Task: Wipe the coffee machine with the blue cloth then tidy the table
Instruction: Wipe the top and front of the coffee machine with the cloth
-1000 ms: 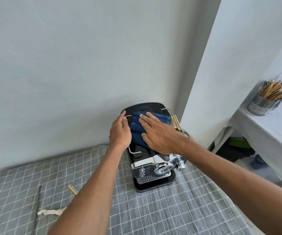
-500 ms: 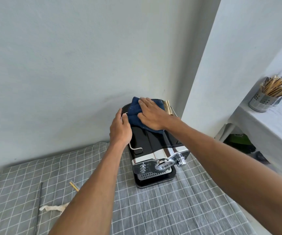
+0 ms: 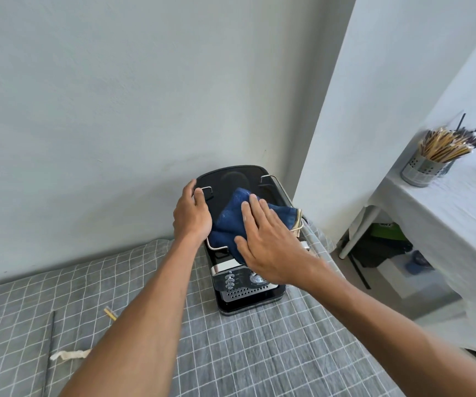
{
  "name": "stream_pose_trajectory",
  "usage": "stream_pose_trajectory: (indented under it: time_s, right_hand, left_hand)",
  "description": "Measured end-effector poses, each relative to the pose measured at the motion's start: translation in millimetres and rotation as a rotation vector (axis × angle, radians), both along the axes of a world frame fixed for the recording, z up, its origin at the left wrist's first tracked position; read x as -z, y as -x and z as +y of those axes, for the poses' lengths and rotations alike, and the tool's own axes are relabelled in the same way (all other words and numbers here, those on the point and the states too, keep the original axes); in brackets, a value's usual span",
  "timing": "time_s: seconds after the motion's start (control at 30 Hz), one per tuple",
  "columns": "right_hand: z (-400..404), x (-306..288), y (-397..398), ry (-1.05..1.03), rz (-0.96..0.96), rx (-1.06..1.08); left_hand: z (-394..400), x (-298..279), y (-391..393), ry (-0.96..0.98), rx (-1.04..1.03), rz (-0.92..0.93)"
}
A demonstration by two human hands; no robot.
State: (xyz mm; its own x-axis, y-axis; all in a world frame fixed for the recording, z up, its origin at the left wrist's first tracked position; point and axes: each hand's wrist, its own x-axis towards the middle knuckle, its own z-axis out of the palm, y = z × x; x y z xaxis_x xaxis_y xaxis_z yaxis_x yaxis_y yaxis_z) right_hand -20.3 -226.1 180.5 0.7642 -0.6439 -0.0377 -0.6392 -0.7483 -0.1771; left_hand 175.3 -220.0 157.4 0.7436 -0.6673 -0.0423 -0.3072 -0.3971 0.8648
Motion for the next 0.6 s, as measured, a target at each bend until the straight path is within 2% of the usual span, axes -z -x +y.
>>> stream_pose_trajectory:
  time_s: [0.2, 0.3, 0.4, 0.5, 0.6]
  right_hand:
    - [-39.0, -12.5, -40.0, -0.115, 0.010, 0.234]
    - [-38.9, -12.1, -42.8, -0.051, 0.012, 0.051]
    - [-28.7, -8.1, -12.1, 0.004, 0.069, -0.103]
    - [-36.9, -10.3, -4.9, -0.078, 0.010, -0.028]
    - [-50.2, -12.2, -33.1, -0.058, -0.003, 0.039]
  left_hand:
    - [2.1, 2.4, -0.9, 0.016, 0.006, 0.029]
    - [2.5, 2.6, -2.6, 0.019, -0.002, 0.026]
    - [1.2, 4.0, -2.2, 0.009, 0.006, 0.021]
    - [1.0, 5.4, -2.8, 0.005, 0.039, 0.008]
    - [1.9, 5.7, -3.8, 0.002, 0.039, 0.020]
